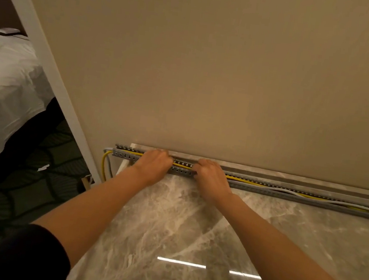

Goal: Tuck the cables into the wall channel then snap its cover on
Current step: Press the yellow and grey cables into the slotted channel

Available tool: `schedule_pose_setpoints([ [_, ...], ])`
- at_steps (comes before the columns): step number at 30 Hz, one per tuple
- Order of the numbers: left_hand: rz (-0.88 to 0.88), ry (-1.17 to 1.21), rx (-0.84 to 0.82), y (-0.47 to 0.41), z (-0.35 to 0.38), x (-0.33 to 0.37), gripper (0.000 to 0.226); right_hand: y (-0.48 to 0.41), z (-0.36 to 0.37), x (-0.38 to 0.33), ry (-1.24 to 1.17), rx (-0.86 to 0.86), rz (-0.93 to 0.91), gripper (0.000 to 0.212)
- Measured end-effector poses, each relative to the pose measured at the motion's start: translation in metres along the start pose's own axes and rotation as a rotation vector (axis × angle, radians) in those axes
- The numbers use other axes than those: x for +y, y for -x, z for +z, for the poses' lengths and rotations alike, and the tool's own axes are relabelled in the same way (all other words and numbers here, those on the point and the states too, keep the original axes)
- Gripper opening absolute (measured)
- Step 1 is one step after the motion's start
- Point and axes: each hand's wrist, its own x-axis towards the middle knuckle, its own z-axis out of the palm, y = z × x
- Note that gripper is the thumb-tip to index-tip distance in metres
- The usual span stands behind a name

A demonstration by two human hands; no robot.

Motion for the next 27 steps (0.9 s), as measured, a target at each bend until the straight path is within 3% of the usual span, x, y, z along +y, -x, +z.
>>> schedule_pose_setpoints([
  [5, -0.016, 0.029, 0.025, -0.006, -0.010, 0.021, 0.028, -0.004, -0.011, 0.004, 0.010, -0.039, 0.046, 0.028],
  [8, 0.041, 0.097, 0.062, -0.014, -0.017, 0.041, 0.032, 0.009, -0.016, 0.016, 0.051, 0.051, 0.039, 0.024],
  [11, 0.123, 0.106, 0.078, -0.023, -0.025, 0.064, 0.029, 0.030, -0.012, 0.044, 0.102, 0.049, 0.105, 0.038],
  [22, 0.262, 0.185, 0.053, -0.054, -0.054, 0.154, 0.026, 0.104, -0.010, 0.135, 0.121, 0.105, 0.299, 0.035],
  [27, 0.336, 0.254, 0.083, -0.070, -0.064, 0.216, 0.031, 0.133, -0.007, 0.182, 0.117, 0.125, 0.293, 0.047],
])
